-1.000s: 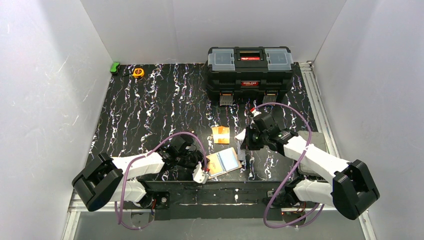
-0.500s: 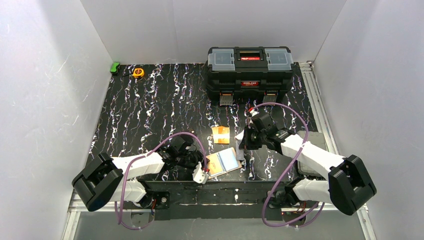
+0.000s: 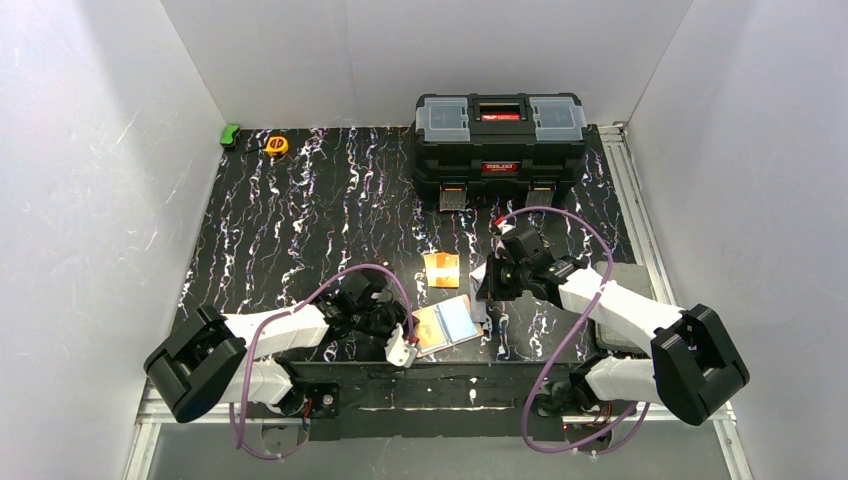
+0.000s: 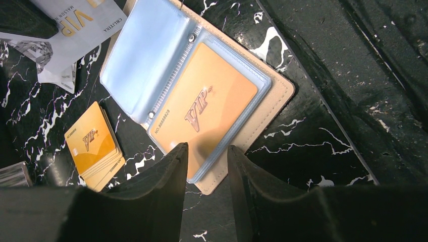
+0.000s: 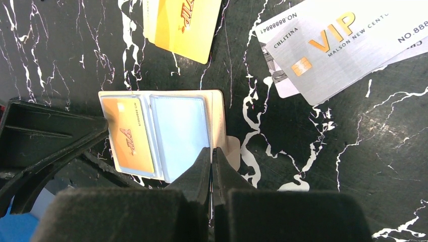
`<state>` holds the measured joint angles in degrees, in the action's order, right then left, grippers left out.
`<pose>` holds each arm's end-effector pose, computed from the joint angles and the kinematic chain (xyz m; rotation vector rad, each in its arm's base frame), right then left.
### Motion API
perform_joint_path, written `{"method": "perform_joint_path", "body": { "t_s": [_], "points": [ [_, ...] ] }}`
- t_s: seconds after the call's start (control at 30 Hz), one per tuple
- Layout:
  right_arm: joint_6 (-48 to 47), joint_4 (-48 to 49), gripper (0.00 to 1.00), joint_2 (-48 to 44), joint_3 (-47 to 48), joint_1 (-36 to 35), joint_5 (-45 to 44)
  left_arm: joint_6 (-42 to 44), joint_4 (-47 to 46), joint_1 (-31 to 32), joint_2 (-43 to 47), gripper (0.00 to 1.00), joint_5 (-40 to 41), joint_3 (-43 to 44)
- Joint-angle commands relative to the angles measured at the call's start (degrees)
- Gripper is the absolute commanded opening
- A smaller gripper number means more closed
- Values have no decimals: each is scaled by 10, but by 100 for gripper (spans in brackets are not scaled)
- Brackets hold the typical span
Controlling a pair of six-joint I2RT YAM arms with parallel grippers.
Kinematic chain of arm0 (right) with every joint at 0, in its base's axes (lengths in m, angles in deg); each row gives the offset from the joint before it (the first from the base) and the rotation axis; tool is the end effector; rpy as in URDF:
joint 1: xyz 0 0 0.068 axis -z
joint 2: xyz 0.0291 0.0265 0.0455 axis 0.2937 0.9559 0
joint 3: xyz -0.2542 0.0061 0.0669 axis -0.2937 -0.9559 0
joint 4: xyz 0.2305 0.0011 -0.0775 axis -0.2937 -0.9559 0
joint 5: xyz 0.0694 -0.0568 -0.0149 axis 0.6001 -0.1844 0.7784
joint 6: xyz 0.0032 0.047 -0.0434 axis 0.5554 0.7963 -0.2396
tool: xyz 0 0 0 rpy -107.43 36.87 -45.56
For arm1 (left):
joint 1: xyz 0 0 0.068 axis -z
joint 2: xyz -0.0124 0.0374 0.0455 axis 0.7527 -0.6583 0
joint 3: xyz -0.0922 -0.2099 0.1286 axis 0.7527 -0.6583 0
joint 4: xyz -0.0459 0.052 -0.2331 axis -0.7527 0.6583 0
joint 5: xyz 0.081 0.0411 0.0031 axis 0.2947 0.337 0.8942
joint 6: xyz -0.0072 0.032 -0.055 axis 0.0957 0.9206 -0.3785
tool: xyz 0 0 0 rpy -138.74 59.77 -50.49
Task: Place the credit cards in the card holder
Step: Insert the credit card into the card holder.
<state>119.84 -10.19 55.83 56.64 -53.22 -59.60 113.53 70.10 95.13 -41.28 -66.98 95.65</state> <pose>0.1905 0.1476 0.1874 -0.1735 2.5205 0.6808 0.1316 -0.1785 0.1486 2.0494 0.7549 -0.3937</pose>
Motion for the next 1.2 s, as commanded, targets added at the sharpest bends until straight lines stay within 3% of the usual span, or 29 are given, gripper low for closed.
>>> {"method": "perform_joint_path", "body": {
  "t_s": [0.0,0.83,1.17],
  "points": [
    [3,25,1,3,-6,-4,12,1,4,2,-3,33,-10,-3],
    [10,52,1,-28,-9,-4,67,4,-2,2,-10,33,-13,-3],
    [-21,22,1,24,30,-5,109,1,-7,2,-10,33,-13,-3]
  ]
}}
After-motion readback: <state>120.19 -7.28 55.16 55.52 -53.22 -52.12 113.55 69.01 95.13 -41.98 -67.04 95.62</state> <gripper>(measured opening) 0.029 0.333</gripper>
